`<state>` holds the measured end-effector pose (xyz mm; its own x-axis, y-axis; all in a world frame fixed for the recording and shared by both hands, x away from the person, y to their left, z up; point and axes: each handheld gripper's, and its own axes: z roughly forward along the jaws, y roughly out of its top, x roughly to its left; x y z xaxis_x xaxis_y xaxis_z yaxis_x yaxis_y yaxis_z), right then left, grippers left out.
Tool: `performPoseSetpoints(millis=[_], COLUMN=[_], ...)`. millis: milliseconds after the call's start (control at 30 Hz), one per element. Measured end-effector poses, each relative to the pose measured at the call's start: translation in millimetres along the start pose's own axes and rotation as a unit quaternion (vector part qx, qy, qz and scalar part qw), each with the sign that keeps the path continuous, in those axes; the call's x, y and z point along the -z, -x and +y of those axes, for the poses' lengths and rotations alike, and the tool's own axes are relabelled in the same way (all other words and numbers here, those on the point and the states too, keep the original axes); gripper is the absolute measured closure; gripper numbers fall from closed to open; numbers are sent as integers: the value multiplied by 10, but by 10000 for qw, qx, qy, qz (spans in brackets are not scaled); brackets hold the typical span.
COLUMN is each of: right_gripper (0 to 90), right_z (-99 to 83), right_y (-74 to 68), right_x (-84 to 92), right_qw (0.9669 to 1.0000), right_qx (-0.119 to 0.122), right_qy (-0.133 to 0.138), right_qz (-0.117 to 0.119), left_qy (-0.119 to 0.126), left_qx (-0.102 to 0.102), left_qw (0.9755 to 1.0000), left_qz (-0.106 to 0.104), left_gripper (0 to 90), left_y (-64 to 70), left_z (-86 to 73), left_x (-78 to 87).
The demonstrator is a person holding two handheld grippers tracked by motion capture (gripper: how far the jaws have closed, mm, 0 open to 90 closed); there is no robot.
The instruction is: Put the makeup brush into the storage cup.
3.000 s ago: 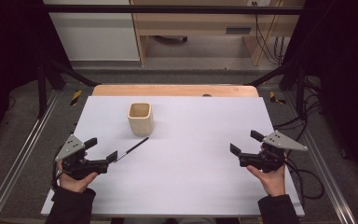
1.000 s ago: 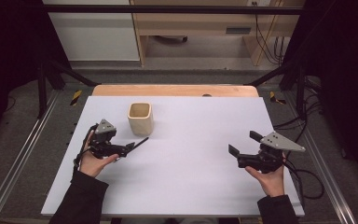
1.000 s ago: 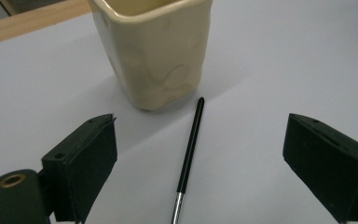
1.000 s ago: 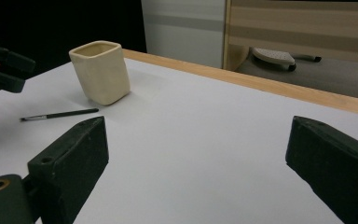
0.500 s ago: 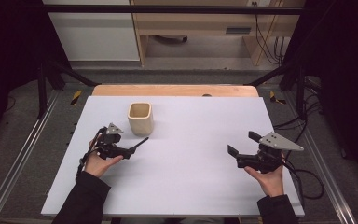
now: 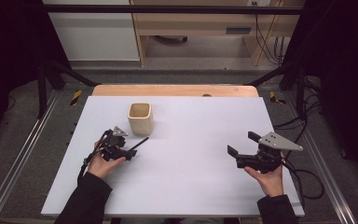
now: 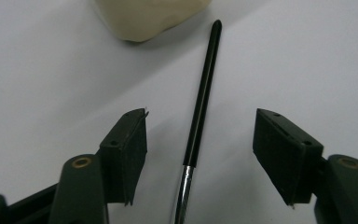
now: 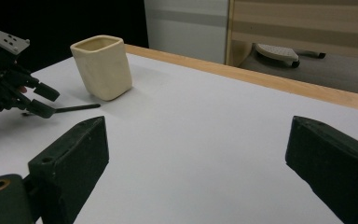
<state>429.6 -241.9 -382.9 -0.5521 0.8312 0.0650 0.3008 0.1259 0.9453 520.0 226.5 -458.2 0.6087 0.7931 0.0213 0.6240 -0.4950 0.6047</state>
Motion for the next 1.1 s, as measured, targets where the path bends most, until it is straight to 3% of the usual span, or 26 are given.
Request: performPoseSetpoints(millis=[267,433,1100], right_gripper=[66,67,67], right_z=[-2,4,1], right_y=[-4,-1,-5], right_x=[-4,8,2], right_qw=[10000,10000,10000], right_qx=[-9,-21,-20], right_qy=[-4,32,-2], right_qz=[8,0,17], left_qy=[-169,-164,-296], left_qx=[-103,-58,-229], left_qw=[9998,9998,9993], left_qz=[18,-51,-82], left_gripper=[517,610,826], left_y=[11,0,51], left_z=[-3,-5,8], left_x=[-49,-43,-23])
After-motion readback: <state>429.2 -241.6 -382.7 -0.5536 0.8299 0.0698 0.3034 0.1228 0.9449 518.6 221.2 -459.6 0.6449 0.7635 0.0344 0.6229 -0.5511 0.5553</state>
